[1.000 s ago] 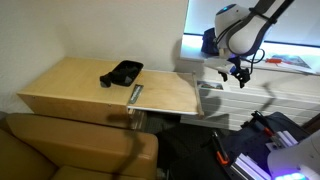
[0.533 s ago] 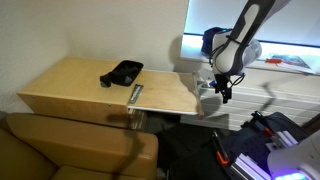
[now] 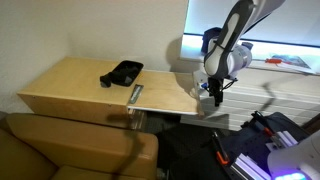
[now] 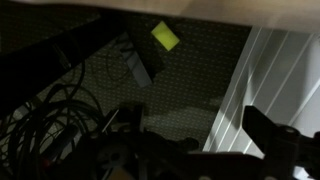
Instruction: Put the black dish on the nightstand, put the sock in the black dish, and then close the sliding drawer
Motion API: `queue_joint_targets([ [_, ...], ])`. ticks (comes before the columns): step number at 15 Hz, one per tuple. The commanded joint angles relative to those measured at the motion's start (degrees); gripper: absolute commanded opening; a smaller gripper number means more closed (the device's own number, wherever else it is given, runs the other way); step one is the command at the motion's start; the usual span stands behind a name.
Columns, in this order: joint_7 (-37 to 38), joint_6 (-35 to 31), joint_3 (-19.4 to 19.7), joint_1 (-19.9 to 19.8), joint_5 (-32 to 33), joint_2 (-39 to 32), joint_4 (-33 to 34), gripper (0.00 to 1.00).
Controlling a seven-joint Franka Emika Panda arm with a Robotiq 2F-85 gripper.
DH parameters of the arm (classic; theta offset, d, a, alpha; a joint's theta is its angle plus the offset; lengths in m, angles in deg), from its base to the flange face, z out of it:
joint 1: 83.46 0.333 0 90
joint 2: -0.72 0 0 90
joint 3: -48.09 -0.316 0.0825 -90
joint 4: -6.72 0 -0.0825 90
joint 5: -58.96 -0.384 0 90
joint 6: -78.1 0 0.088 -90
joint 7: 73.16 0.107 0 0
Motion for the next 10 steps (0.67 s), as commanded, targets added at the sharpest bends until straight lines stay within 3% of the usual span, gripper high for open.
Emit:
queue_joint_targets([
  [1, -5.0, -7.5, -4.4, -1.8, -9.2, -6.6, 3.8, 1.00],
  [5, -11.8, -15.5, -6.1, -3.8, -15.1, -11.9, 5.4, 1.00],
  [10, -28.0, -23.9, -15.4, -16.1, -14.5, -15.5, 6.2, 1.00],
])
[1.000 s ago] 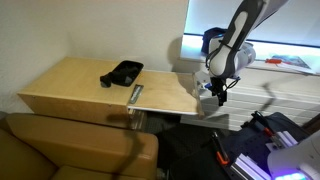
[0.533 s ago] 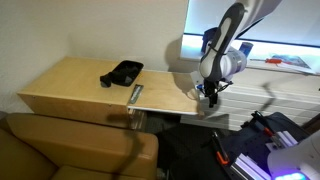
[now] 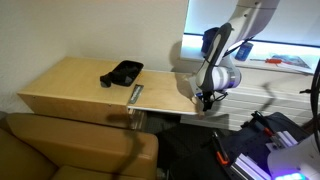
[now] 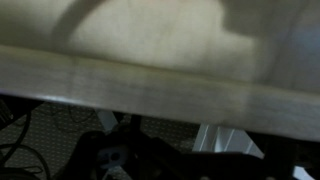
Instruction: Put the black dish on the nightstand, put the sock in the black dish, and then close the sliding drawer
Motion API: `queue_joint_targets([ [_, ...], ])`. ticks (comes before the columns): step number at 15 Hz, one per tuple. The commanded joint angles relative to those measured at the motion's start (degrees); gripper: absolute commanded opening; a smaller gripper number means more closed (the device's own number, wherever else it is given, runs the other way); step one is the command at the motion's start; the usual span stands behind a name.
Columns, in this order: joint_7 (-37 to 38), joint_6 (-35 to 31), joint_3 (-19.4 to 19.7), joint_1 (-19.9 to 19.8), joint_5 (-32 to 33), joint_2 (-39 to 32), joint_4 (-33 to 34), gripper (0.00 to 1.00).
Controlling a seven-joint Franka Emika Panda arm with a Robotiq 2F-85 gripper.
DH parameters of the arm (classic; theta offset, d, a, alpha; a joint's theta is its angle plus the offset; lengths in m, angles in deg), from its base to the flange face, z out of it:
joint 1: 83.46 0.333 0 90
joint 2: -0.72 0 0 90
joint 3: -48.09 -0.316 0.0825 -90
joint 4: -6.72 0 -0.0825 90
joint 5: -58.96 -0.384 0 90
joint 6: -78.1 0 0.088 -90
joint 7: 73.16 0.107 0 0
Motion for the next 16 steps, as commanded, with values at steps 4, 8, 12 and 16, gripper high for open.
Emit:
queue_joint_targets([
  [4, -18.1, -2.1, -7.2, -0.5, -3.4, 1.2, 1.3, 1.00],
  [8, -20.7, 1.1, -7.3, 10.2, -5.3, 4.6, 2.9, 1.00],
  [12, -20.0, 10.1, -2.6, 27.4, -5.2, 8.2, 9.3, 1.00],
  [16, -4.6, 29.4, 13.9, 42.9, 5.4, 10.8, 16.4, 1.00],
])
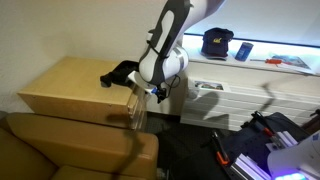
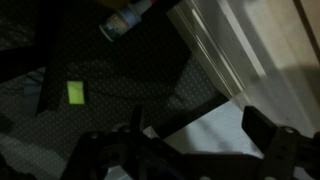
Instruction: Put the black dish on the nightstand, put the sock in the black dish, and then close the sliding drawer
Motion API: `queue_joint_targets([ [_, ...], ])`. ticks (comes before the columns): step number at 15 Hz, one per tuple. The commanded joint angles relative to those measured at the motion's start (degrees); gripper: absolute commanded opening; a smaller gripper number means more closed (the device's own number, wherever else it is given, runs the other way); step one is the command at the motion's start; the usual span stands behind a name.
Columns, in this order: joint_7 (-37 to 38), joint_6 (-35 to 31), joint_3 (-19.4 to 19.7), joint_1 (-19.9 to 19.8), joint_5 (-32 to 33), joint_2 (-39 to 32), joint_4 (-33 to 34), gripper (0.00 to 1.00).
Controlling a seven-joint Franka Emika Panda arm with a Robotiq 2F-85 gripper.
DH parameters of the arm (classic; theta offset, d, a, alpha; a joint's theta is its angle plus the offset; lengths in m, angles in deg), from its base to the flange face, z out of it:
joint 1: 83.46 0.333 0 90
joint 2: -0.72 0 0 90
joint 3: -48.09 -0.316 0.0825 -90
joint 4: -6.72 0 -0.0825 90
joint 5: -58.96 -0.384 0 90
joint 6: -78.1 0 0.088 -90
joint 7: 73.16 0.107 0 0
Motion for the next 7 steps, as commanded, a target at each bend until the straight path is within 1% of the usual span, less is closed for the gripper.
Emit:
queue_joint_targets([
  [1, 8.7, 15.9, 11.9, 8.3, 7.7, 1.9, 6.2, 1.00],
  [3, 14.5, 25.3, 15.5, 9.8, 14.6, 2.4, 11.0, 1.00],
  [4, 12.9, 18.7, 10.4, 6.3, 13.4, 2.4, 7.8, 1.00],
  [5, 14.7, 22.2, 11.4, 6.1, 15.8, 2.8, 9.8, 1.00],
  [7, 15.3, 24.3, 12.0, 5.9, 16.8, 3.1, 11.3, 1.00],
])
